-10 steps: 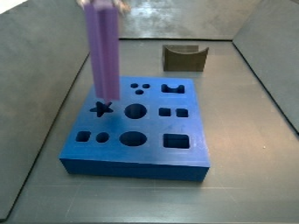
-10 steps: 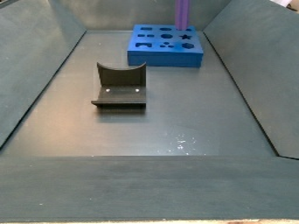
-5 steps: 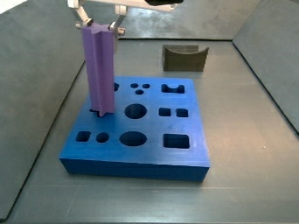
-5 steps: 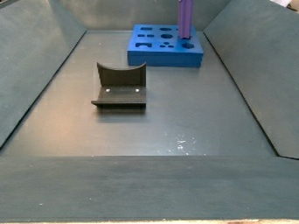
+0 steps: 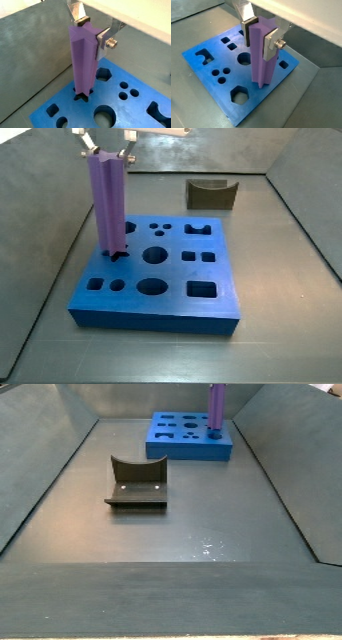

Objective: Pick up the star object. Move up. Move to above the board. Insert the star object.
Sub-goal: Insert the star object.

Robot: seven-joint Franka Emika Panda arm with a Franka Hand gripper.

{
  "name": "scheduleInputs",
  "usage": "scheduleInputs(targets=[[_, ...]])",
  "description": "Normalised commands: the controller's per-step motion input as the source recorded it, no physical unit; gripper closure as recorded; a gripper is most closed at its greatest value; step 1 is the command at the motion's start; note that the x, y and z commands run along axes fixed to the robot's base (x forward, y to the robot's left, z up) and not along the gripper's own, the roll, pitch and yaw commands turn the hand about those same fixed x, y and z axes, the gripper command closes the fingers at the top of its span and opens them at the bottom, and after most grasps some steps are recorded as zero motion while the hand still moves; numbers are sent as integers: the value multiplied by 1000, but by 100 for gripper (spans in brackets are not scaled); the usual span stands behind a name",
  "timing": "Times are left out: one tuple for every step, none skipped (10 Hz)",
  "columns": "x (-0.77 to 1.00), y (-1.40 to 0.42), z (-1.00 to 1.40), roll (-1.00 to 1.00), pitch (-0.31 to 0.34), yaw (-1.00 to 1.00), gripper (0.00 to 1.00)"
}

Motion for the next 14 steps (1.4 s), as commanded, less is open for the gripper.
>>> scheduleInputs(targets=[[109, -320, -89, 111, 51, -109, 100], [0, -120, 0, 21, 0, 0, 100], [51, 0, 0, 0, 0, 0, 100], [49, 146, -111, 0, 21, 80, 100], [157, 71, -43, -11, 27, 97, 100], [0, 0, 0, 0, 0, 6, 100], [106, 91, -3, 0, 34, 140, 100], [0, 103, 0, 0, 3, 149, 100], [-26, 0, -34, 20, 0, 0, 100], [-26, -77, -143, 73, 0, 0, 100], [-6, -203, -194, 111, 0, -26, 100], [-83, -240, -234, 127, 0, -54, 100], [-66, -91, -29, 51, 0, -77, 100], [0, 0, -114, -60, 0, 0, 100]])
